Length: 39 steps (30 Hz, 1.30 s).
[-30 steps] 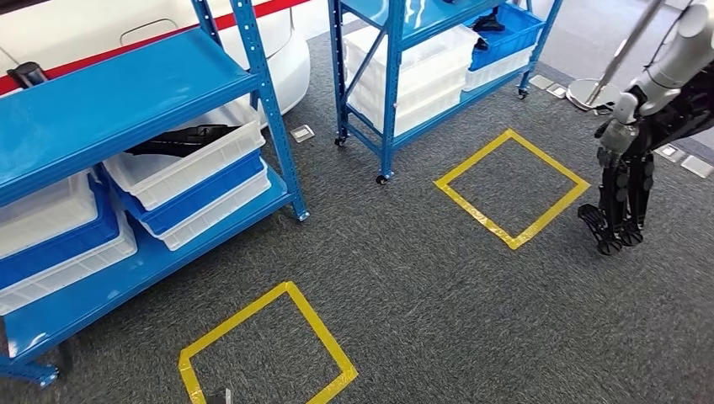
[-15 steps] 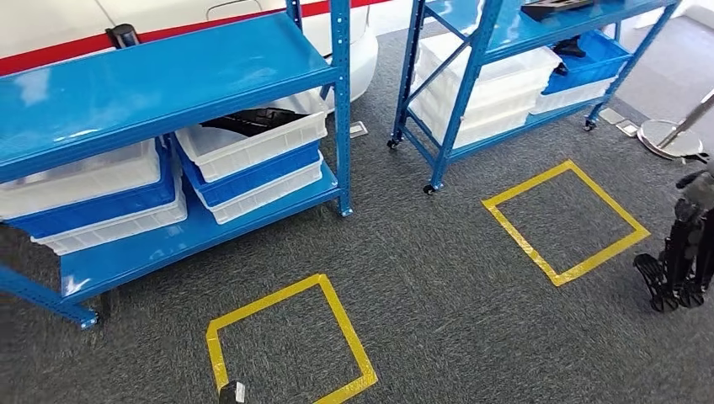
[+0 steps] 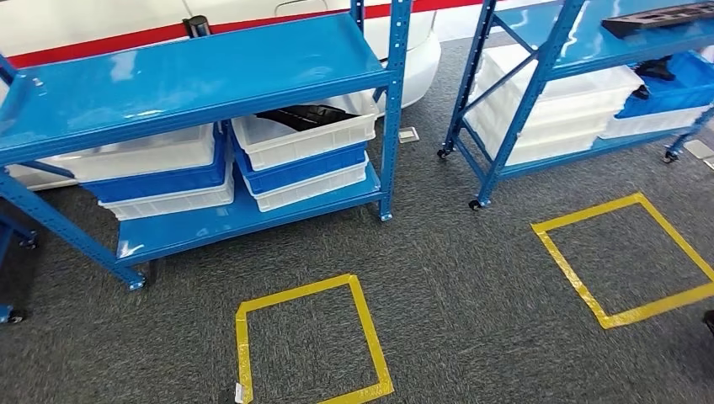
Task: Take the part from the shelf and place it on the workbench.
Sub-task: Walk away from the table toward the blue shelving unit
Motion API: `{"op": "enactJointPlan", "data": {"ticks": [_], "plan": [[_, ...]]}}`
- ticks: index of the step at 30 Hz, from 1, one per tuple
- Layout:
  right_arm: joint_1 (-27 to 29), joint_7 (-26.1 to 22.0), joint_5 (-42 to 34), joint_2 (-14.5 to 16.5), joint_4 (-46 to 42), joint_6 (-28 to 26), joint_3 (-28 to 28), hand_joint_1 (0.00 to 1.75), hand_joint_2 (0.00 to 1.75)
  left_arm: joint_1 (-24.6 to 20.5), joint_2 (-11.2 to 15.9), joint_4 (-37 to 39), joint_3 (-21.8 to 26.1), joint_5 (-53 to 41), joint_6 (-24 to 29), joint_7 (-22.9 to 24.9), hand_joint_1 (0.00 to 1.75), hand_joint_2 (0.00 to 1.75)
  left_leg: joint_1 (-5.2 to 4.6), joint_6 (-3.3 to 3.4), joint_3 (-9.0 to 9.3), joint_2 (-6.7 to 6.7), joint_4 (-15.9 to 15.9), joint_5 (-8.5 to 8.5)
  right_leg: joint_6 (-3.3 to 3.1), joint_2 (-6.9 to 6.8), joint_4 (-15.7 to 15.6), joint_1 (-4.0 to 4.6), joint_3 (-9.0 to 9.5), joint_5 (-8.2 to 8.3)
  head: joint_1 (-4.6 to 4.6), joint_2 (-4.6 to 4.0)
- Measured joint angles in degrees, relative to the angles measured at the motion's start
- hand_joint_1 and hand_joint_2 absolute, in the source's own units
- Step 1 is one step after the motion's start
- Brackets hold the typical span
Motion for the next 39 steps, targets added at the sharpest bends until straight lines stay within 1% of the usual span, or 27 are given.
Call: {"op": "enactJointPlan", "data": {"ticks": [1,2,3,4,5,6,7,8,9,10,11,12,13,14,15,16,17,18,19,21,22,23,24,26,28,34,39], "plan": [[0.1,0.0,0.0,0.0,0.0,0.0,0.0,0.00,0.00,0.0,0.0,0.0,-0.1,0.1,0.0,0.0,0.00,0.00,0.20,-0.23,-1.50,0.49,2.7,-0.72,-0.09,-0.93,0.0,0.04,0.04,-0.09,0.02,0.00],[0.1,0.0,0.0,0.0,0.0,0.0,0.0,0.00,0.00,0.1,0.0,-0.1,-0.2,0.2,0.0,0.0,0.00,0.00,0.39,-0.42,-2.00,0.80,3.3,-0.35,-0.12,-1.81,0.0,0.01,0.10,-0.20,0.01,0.00],[0.1,0.0,0.0,0.0,0.0,0.0,-0.1,0.00,0.00,0.1,0.0,-0.1,-0.3,0.3,0.0,0.0,0.00,0.00,0.54,-0.53,-1.38,1.14,1.9,0.96,-0.07,-2.58,0.0,-0.03,0.21,-0.32,-0.01,0.00],[0.0,0.0,-0.1,0.0,0.0,0.0,-0.1,0.00,0.00,0.1,0.0,-0.2,-0.5,0.4,0.0,0.1,0.00,0.00,0.65,-0.54,0.37,1.89,-1.5,2.91,0.08,-3.29,0.0,-0.08,0.42,-0.49,-0.02,0.00],[0.0,0.0,-0.1,0.0,0.0,0.0,-0.1,0.00,0.00,0.1,0.0,-0.3,-0.7,0.5,0.0,0.1,0.00,0.00,0.63,-0.43,2.54,3.50,-5.6,4.59,0.33,-3.92,0.0,-0.02,0.69,-0.71,-0.07,0.00],[0.0,0.0,-0.1,0.0,0.0,0.0,-0.1,0.00,0.00,0.1,0.0,-0.3,-0.9,0.6,0.0,0.1,0.00,0.00,0.52,-0.23,4.37,4.76,-8.9,5.73,0.68,-4.47,0.0,0.18,0.82,-0.99,-0.05,0.00],[0.0,0.0,-0.1,0.0,0.0,0.0,-0.1,0.00,0.00,0.2,0.0,-0.4,-1.1,0.7,0.0,0.1,0.00,0.00,0.33,0.04,5.57,5.70,-11.1,6.28,1.04,-5.00,0.0,0.41,1.03,-1.23,0.07,0.00],[0.0,0.0,-0.1,0.0,0.0,0.0,-0.1,0.00,0.00,0.2,0.0,-0.4,-1.2,0.9,0.1,0.1,0.00,0.00,0.08,0.34,5.97,6.00,-11.9,6.23,1.41,-5.54,-0.1,0.62,1.28,-1.40,0.18,0.00],[-0.1,0.0,-0.1,0.0,0.0,0.0,-0.2,0.00,0.00,0.2,0.0,-0.4,-1.3,1.2,0.2,0.1,0.00,0.00,-0.15,0.67,5.92,5.21,-12.0,6.21,1.77,-6.10,-0.3,0.75,1.54,-1.51,0.30,0.00],[-0.2,0.0,-0.1,0.0,0.0,0.0,-0.2,0.00,0.00,0.3,0.0,-0.5,-1.5,1.6,0.3,0.1,0.00,0.00,-0.14,1.12,5.98,4.44,-12.2,6.35,2.10,-6.55,-0.4,0.73,1.88,-1.62,0.37,0.00],[-0.3,-0.1,-0.1,0.1,0.0,-0.1,-0.2,0.00,0.00,0.3,0.0,-0.5,-1.7,1.9,0.5,0.0,0.00,0.00,-0.09,1.56,6.14,3.70,-12.6,6.56,2.38,-5.98,-0.2,0.62,2.05,-1.92,0.42,0.00],[-0.3,-0.1,-0.1,0.1,0.0,-0.1,-0.2,0.00,0.00,0.4,0.0,-0.6,-2.0,2.3,0.7,0.0,0.00,0.00,0.05,2.02,6.31,2.94,-12.9,6.84,2.45,-4.66,1.0,0.52,1.67,-2.71,0.49,0.00],[-0.3,-0.2,-0.1,0.1,0.0,-0.1,-0.2,0.00,0.00,0.4,0.0,-0.6,-2.3,2.6,0.9,-0.1,0.00,0.00,0.23,2.42,6.49,2.13,-13.2,7.08,2.33,-2.87,3.4,0.40,0.59,-3.98,0.61,0.00],[-0.2,-0.2,-0.1,0.2,0.0,-0.1,-0.2,0.00,0.00,0.4,0.0,-0.7,-2.7,2.9,1.0,-0.1,0.00,0.00,0.23,2.63,6.52,1.30,-13.2,7.16,2.07,-0.96,7.0,0.31,-1.10,-5.55,0.73,0.00],[0.0,-0.3,-0.1,0.2,0.0,-0.1,-0.3,0.00,0.00,0.4,0.0,-0.8,-3.0,3.2,1.0,-0.1,0.00,0.00,0.24,2.77,6.51,0.37,-13.2,7.20,1.87,0.12,11.0,0.35,-3.26,-7.06,0.81,0.00],[0.2,-0.4,-0.1,0.1,0.0,-0.2,-0.4,0.00,0.00,0.5,0.0,-0.8,-3.3,3.4,1.1,-0.1,0.00,0.00,0.20,2.82,6.51,-0.52,-13.2,7.19,1.88,0.64,14.3,0.38,-5.19,-7.96,0.84,0.00],[0.3,-0.5,-0.2,0.1,0.0,-0.2,-0.5,0.00,0.00,0.5,0.0,-0.8,-3.5,3.6,1.1,-0.1,0.00,0.00,0.16,2.83,6.53,-1.33,-13.2,7.18,2.10,0.86,16.1,0.42,-6.47,-8.11,0.86,0.00],[0.4,-0.6,-0.3,0.1,0.0,-0.3,-0.6,0.00,0.00,0.5,0.0,-0.9,-3.7,3.8,1.1,-0.1,0.00,0.00,0.13,2.82,6.57,-1.91,-13.2,7.18,2.40,0.95,16.4,0.44,-7.03,-7.69,0.89,0.00],[0.4,-0.7,-0.4,0.0,0.0,-0.3,-0.7,0.00,0.00,0.5,0.0,-0.9,-3.8,3.9,1.1,-0.1,0.00,0.00,0.12,2.80,6.64,-2.35,-13.2,7.16,2.80,0.99,14.9,0.42,-6.71,-6.53,0.90,0.00],[0.2,-1.2,-0.5,0.0,0.0,-0.6,-0.8,0.00,0.00,0.6,0.0,-1.0,-4.1,4.1,1.1,-0.2,0.00,0.00,0.11,2.62,6.85,-3.01,-13.1,7.04,3.60,1.20,8.1,0.33,-4.24,-3.01,0.99,0.00],[0.0,-1.4,-0.5,0.0,0.0,-0.8,-0.9,0.00,0.00,0.6,0.0,-1.0,-4.3,4.2,1.1,-0.2,0.00,0.00,-0.06,2.40,6.92,-3.27,-13.0,6.87,3.72,1.43,4.4,0.31,-2.96,-1.25,1.03,0.00],[-0.1,-1.6,-0.6,0.0,0.0,-1.0,-0.9,0.00,0.00,0.6,0.0,-1.1,-4.4,4.3,1.0,-0.3,0.00,0.00,-0.21,2.13,6.93,-3.41,-12.9,6.70,3.47,1.65,1.7,0.30,-1.97,-0.03,1.03,0.00],[-0.2,-1.7,-0.6,0.0,0.0,-1.1,-0.9,0.00,0.00,0.6,0.1,-1.1,-4.6,4.4,1.0,-0.3,0.00,0.00,-0.38,1.99,6.86,-3.43,-12.8,6.50,3.01,1.84,0.3,0.26,-1.52,0.57,1.03,0.00],[-0.3,-1.7,-0.6,0.0,0.0,-1.2,-1.0,0.00,0.00,0.6,0.1,-1.2,-4.8,4.6,1.0,-0.4,0.00,0.00,-0.46,2.51,6.77,-3.28,-12.7,6.36,2.18,1.89,0.1,0.29,-1.39,0.91,0.99,0.00],[-0.2,-1.7,-0.6,0.0,0.0,-1.2,-1.0,0.00,0.00,0.6,0.1,-1.3,-5.1,4.6,0.8,-0.5,0.00,0.00,-0.33,3.14,6.83,-3.08,-12.8,6.40,1.99,1.96,0.1,0.40,-1.39,1.01,1.01,0.00],[-0.2,-1.7,-0.9,0.2,0.0,-1.3,-1.2,0.00,0.00,0.7,0.1,-1.6,-5.7,4.8,0.7,-0.8,0.00,0.00,-0.22,3.08,6.97,-3.00,-12.9,6.35,1.92,2.02,0.1,0.46,-1.38,1.02,0.98,0.00],[-0.2,-1.7,-1.0,0.2,0.0,-1.4,-1.4,0.00,0.00,0.8,0.2,-1.7,-6.0,5.1,1.2,-0.9,0.00,0.00,-0.34,2.91,6.88,-3.00,-12.8,6.20,1.96,2.02,0.0,0.37,-1.38,1.00,1.01,0.00]]}}
